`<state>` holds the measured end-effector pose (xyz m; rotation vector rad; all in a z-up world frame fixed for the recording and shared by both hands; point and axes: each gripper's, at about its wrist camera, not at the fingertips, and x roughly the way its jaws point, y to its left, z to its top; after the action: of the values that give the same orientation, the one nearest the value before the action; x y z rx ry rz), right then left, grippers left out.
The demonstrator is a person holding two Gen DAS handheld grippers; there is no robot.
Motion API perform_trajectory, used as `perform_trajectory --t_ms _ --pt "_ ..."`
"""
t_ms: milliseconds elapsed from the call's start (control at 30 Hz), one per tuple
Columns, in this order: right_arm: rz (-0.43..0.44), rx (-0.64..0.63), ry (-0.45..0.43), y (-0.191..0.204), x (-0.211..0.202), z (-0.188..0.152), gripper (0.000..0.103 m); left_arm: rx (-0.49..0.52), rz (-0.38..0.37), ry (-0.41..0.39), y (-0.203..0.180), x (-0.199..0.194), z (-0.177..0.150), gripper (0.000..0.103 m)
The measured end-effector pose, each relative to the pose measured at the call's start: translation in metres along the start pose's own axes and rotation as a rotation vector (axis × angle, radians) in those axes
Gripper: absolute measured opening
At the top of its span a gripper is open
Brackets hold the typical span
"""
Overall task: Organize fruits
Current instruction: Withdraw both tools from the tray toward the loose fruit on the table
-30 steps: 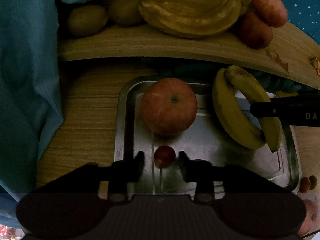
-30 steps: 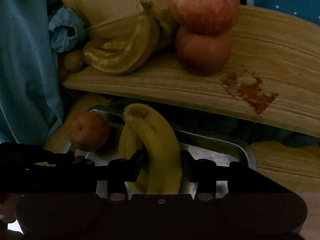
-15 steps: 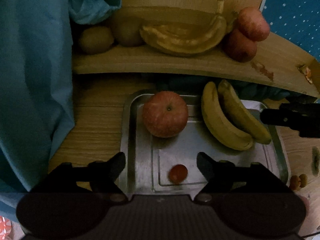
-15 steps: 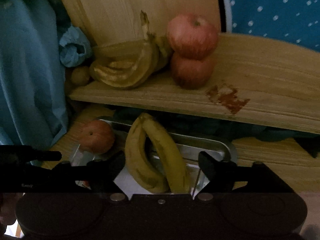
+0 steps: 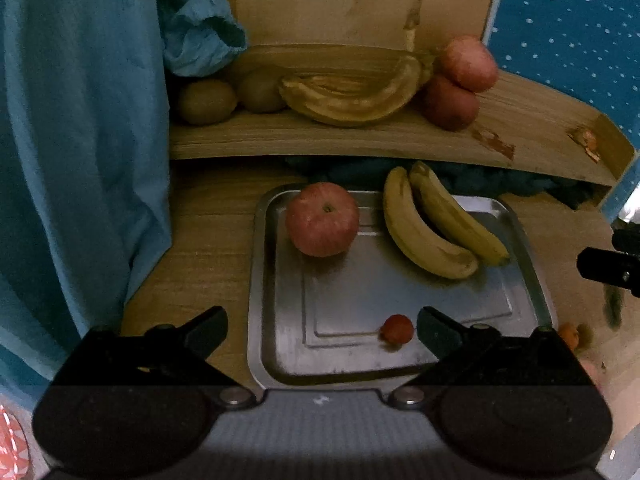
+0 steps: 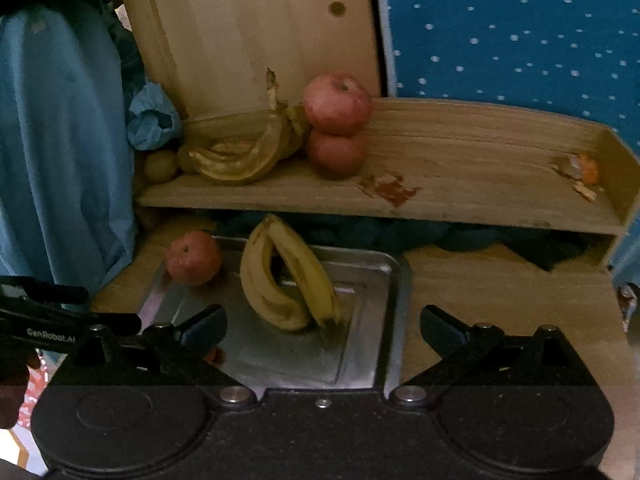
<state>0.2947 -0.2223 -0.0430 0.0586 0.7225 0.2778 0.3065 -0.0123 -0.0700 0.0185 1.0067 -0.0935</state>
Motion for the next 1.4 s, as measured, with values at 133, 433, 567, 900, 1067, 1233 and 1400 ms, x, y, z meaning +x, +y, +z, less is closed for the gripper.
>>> perform_trajectory --t_ms 133,433,567,900,1067,1233,1400 --pt "-0.053 0.007 0.027 0.003 -0.015 -0.015 0.102 0.011 -0.007 0.003 0.000 -0.009 -0.006 0.103" --pt "-0.096 0.028 0.124 0.008 -0.031 -0.046 0.102 0.049 -0.038 0.036 -0.007 -0.015 -0.020 0.103" --pt "-0.115 0.043 0.157 0.006 -0.034 -0.057 0.102 0.076 -0.060 0.056 -0.014 -0.015 -0.026 0.103" --pt "-0.173 0.061 0.263 0.001 -0.034 -0.082 0.102 0.180 -0.124 0.144 -0.041 -0.007 -0.039 0.103" --pt "-0.181 0.058 0.307 -0.001 -0.036 -0.097 0.102 0.243 -0.152 0.191 -0.060 -0.003 -0.045 0.103" --pt "-0.184 0.055 0.347 -0.001 -0.036 -0.108 0.102 0.298 -0.178 0.247 -0.078 0.004 -0.052 0.103" --pt "-0.188 0.034 0.385 0.000 -0.039 -0.117 0.102 0.329 -0.196 0.276 -0.090 0.007 -0.056 0.103"
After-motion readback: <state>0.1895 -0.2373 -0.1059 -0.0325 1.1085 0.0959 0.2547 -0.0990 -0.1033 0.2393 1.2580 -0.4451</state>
